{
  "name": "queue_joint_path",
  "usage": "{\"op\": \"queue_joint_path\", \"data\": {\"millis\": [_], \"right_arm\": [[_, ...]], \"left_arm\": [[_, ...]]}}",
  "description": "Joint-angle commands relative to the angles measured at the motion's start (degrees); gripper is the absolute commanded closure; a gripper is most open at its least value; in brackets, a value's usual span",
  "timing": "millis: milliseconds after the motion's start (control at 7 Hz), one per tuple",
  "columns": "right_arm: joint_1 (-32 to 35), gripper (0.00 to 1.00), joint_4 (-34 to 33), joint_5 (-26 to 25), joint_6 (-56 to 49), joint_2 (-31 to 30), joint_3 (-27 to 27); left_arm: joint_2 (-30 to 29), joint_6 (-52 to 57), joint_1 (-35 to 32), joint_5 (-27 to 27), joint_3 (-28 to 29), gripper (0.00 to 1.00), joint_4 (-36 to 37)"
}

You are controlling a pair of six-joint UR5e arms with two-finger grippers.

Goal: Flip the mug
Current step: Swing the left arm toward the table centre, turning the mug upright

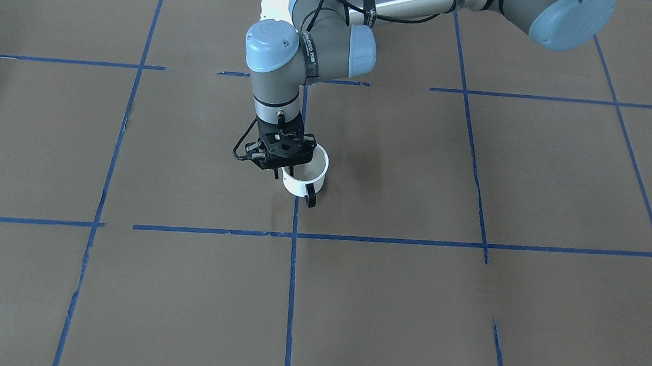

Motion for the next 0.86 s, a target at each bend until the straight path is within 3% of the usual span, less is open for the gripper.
{"op": "queue_joint_path", "data": {"millis": [0,286,571,714], "right_arm": [[0.0,0.0,0.0,0.0,0.0,0.0,0.0],[0.0,0.0,0.0,0.0,0.0,0.0,0.0],[0.0,0.0,0.0,0.0,0.0,0.0,0.0],[0.0,0.0,0.0,0.0,0.0,0.0,0.0]], "left_arm": [[0.0,0.32,-0.36,0.29,-0.44,0.0,0.11],[1.22,1.37,-3.33,0.03,-4.72,0.0,2.2],[6.73,7.17,-7.89,-2.5,-18.92,0.0,10.36],[12.16,9.97,-11.31,-5.04,-26.21,0.0,10.82]]}}
